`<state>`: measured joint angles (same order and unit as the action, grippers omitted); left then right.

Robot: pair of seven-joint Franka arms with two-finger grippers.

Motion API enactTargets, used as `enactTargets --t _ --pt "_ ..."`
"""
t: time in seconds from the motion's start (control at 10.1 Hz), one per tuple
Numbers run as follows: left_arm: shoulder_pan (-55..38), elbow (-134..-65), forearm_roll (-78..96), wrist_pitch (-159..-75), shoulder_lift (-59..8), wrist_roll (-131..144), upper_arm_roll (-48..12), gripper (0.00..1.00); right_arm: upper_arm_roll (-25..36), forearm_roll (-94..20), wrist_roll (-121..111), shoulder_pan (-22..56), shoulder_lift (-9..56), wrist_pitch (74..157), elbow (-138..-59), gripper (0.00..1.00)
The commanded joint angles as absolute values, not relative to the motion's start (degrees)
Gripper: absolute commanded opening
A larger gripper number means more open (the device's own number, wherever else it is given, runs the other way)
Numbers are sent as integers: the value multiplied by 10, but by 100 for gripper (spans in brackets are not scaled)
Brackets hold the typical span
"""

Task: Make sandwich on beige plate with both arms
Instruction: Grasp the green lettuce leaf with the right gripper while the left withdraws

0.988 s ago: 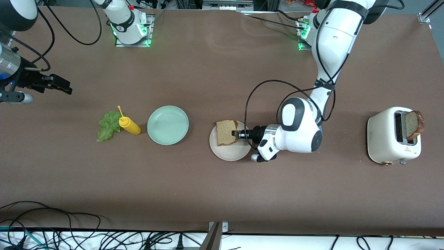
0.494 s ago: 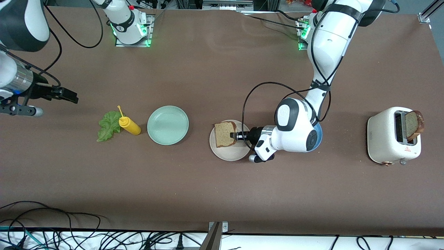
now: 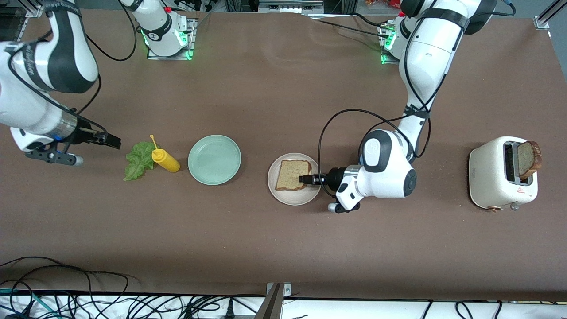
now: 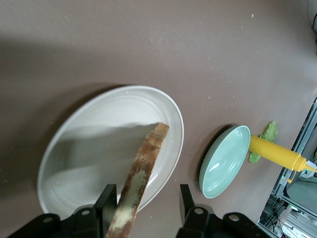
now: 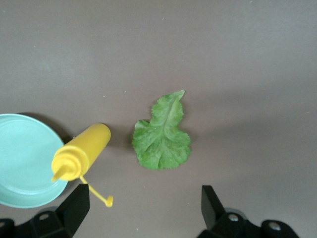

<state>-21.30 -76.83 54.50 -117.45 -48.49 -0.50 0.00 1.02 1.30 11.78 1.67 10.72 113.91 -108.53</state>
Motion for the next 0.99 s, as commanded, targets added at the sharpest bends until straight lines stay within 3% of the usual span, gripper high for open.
enactTargets --t 0.0,0.4,0.49,0.59,0.69,0.89 --pt "-196 -758 507 -1151 -486 -19 0 59 10 25 134 19 146 1171 -1090 100" --pt "-170 -751 475 -1098 -481 -19 1 63 15 25 165 18 220 1407 -1184 100" --pt "-162 -751 475 -1090 -480 -19 1 69 20 25 167 17 231 1411 -1185 100" --pt "-156 -751 469 -1089 -475 -18 1 90 20 24 172 17 242 1412 -1185 100" --pt "-153 -752 436 -1085 -466 -17 1 100 21 24 173 17 255 1415 -1184 100" --pt "-133 -752 374 -1052 -451 -15 1 100 21 24 174 16 270 1422 -1184 100"
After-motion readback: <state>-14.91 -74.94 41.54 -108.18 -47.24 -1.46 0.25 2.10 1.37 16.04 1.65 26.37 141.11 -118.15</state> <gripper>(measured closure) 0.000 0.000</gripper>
